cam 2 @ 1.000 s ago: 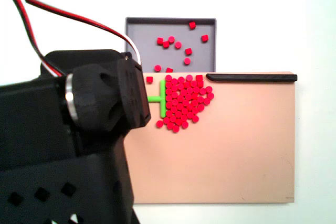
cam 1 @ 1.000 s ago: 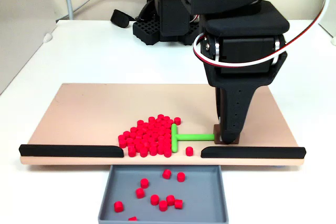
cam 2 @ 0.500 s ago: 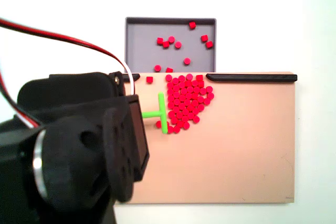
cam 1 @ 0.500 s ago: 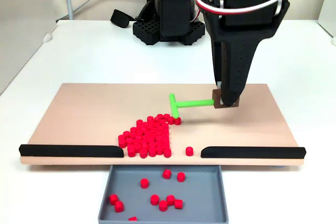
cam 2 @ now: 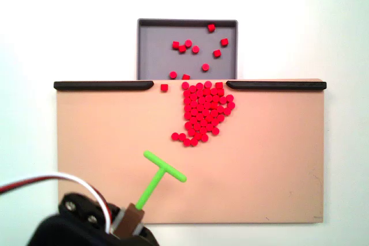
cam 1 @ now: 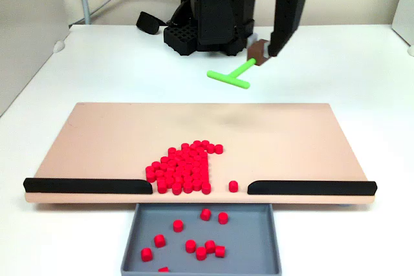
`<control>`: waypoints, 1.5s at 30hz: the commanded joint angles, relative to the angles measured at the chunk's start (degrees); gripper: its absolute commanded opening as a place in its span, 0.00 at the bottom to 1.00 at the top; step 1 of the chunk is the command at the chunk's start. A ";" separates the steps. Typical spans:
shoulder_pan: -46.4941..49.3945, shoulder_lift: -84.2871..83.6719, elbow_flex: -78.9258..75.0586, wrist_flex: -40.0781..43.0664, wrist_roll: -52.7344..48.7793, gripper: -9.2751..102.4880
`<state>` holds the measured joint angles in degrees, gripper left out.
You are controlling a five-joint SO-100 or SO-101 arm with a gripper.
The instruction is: Gather the left side granules
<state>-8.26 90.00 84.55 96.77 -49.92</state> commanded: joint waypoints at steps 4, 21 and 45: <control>6.59 10.20 8.35 -0.26 -29.62 0.08; 12.30 13.71 13.01 -8.79 -40.17 0.08; 11.87 12.57 12.74 -9.93 -39.90 0.08</control>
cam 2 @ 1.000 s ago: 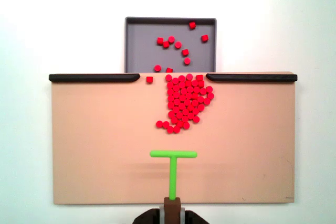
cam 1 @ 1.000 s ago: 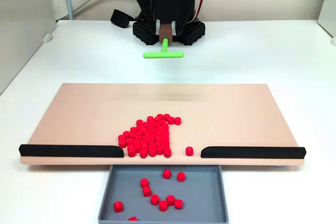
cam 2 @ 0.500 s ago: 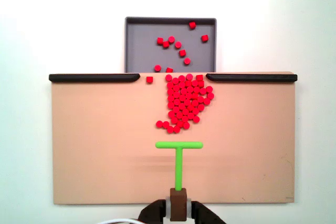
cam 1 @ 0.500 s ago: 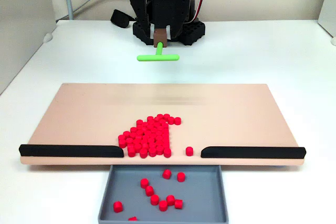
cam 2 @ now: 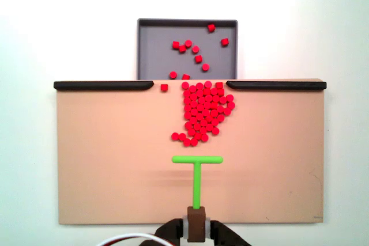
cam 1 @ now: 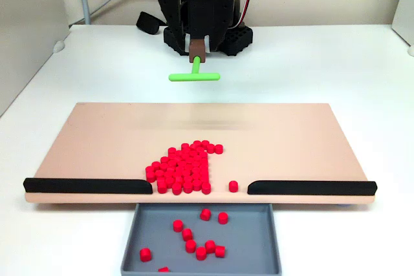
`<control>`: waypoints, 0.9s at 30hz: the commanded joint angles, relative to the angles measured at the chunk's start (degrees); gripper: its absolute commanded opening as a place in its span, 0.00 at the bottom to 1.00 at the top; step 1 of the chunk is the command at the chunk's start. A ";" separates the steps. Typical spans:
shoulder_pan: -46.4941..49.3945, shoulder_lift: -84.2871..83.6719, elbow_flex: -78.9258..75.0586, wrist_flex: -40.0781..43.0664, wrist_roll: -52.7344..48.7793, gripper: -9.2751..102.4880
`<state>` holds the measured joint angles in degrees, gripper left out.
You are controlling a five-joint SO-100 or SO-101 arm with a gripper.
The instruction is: Gather the left side granules
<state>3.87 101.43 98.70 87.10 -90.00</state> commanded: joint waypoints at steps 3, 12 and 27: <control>-0.62 1.41 -1.41 -0.26 0.26 0.08; -0.70 0.97 -1.41 -0.26 0.00 0.08; -0.62 1.05 -1.41 -0.26 -1.67 0.08</control>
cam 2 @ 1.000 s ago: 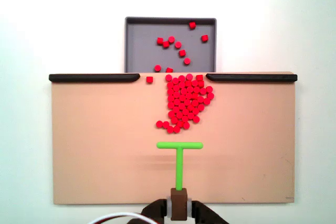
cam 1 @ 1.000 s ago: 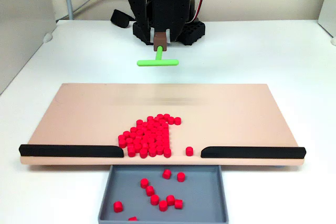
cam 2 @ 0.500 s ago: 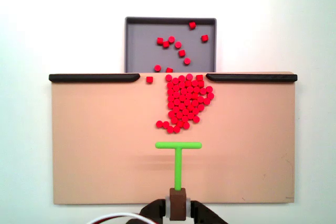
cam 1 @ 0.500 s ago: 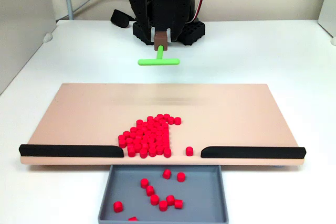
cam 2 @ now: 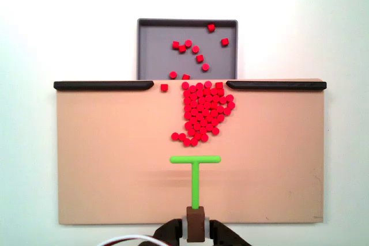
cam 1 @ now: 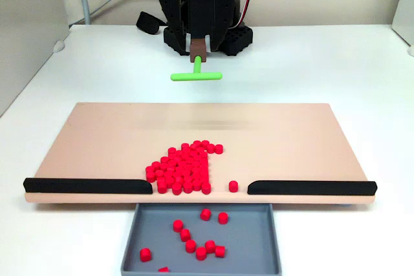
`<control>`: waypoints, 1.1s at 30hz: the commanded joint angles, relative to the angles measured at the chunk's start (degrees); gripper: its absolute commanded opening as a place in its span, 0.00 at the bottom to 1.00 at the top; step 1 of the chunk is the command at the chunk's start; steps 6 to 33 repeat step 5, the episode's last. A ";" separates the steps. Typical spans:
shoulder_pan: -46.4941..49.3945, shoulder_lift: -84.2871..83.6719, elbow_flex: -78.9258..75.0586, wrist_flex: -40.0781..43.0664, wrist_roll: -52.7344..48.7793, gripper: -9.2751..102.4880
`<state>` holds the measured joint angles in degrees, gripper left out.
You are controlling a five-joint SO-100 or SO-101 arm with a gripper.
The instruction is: Gather the left side granules
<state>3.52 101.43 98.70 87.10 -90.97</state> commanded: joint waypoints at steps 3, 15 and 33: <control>-0.26 1.05 -1.41 -0.26 -0.70 0.08; -0.26 1.05 -1.41 -0.26 -0.70 0.08; -0.26 1.05 -1.41 -0.26 -0.70 0.08</control>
